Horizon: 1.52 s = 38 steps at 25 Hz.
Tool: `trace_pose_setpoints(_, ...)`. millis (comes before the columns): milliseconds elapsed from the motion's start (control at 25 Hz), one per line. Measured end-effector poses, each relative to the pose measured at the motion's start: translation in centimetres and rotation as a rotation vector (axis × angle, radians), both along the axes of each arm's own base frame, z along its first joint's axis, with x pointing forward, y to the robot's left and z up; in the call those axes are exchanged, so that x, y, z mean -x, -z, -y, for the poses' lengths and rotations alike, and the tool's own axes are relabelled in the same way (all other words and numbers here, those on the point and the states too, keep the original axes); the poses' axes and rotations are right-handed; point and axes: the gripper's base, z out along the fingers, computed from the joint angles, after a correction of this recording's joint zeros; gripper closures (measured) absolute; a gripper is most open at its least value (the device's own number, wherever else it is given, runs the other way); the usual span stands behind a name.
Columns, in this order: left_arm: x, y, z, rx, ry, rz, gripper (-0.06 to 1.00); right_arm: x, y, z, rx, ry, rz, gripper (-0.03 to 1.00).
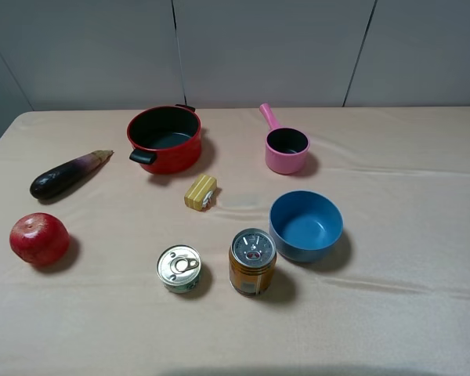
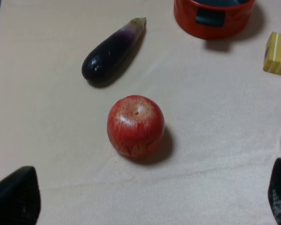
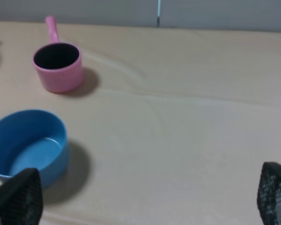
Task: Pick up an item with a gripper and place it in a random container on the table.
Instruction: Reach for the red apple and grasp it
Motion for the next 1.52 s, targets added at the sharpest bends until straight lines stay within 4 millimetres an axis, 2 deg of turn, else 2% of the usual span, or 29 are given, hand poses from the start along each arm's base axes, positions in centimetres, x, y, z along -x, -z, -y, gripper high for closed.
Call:
trace_pose_setpoints(200, 0.0, 0.0, 0.0, 0.0, 0.0, 0.0, -0.04, -0.9, -1.5, -0.1, 0.002, -0.06, -0.034, 0.27)
trace_pose_setpoints(720, 0.0, 0.0, 0.0, 0.0, 0.0, 0.0, -0.04, -5.9, -4.2, -2.1, 0.047, -0.245, -0.198, 0.27)
trace_pose_setpoints(1000, 0.0, 0.0, 0.0, 0.0, 0.0, 0.0, -0.04, -8.5, -4.4, -4.5, 0.086, -0.379, -0.272, 0.27)
trace_pose_setpoints(1520, 0.0, 0.0, 0.0, 0.0, 0.0, 0.0, -0.04, -11.8, -2.6, -11.1, 0.152, -0.644, -0.298, 0.27)
